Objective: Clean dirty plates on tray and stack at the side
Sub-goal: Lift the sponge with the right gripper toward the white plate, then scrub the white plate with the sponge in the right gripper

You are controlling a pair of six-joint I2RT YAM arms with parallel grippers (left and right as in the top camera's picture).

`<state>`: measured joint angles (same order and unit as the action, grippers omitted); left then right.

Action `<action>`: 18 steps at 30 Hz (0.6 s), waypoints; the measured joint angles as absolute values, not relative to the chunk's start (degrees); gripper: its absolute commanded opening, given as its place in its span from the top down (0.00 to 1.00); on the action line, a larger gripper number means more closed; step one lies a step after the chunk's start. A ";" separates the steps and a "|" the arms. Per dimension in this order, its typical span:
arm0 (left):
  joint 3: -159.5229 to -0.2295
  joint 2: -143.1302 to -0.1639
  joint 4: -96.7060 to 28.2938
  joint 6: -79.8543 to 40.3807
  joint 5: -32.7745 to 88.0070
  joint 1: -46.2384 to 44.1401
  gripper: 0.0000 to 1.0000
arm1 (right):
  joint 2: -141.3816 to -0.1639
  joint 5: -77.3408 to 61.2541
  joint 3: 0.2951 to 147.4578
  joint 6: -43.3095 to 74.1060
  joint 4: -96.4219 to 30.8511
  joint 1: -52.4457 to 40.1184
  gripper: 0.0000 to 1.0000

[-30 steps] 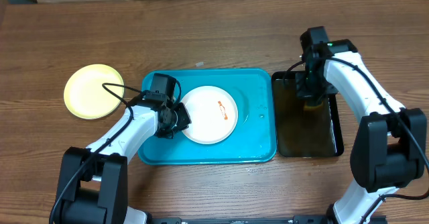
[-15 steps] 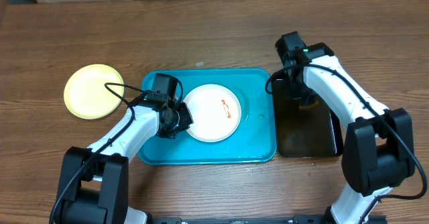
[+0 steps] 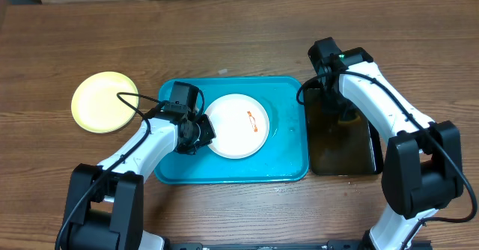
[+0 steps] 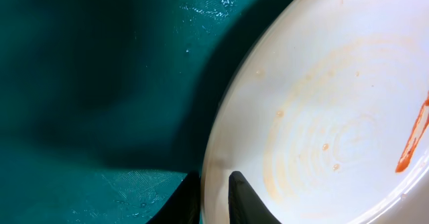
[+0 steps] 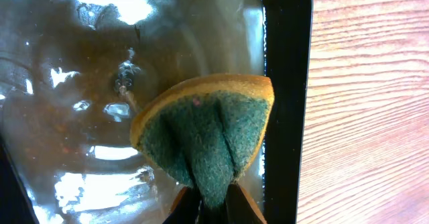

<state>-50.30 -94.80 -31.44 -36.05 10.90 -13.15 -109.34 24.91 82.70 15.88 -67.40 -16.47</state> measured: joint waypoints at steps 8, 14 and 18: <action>-50.30 -94.80 -31.46 -36.14 10.48 -13.15 0.96 | -109.34 18.70 84.07 15.20 -67.24 -16.21 0.96; -50.30 -94.80 -31.27 -36.03 10.48 -13.15 0.96 | -109.34 7.11 91.59 13.87 -69.17 -16.80 0.96; -50.30 -94.80 -31.27 -36.03 10.48 -13.15 0.96 | -109.34 0.84 95.94 13.61 -65.87 -20.32 0.96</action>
<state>-50.30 -94.80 -31.27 -36.03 10.48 -13.15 -109.34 0.84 95.94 13.61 -65.87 -20.32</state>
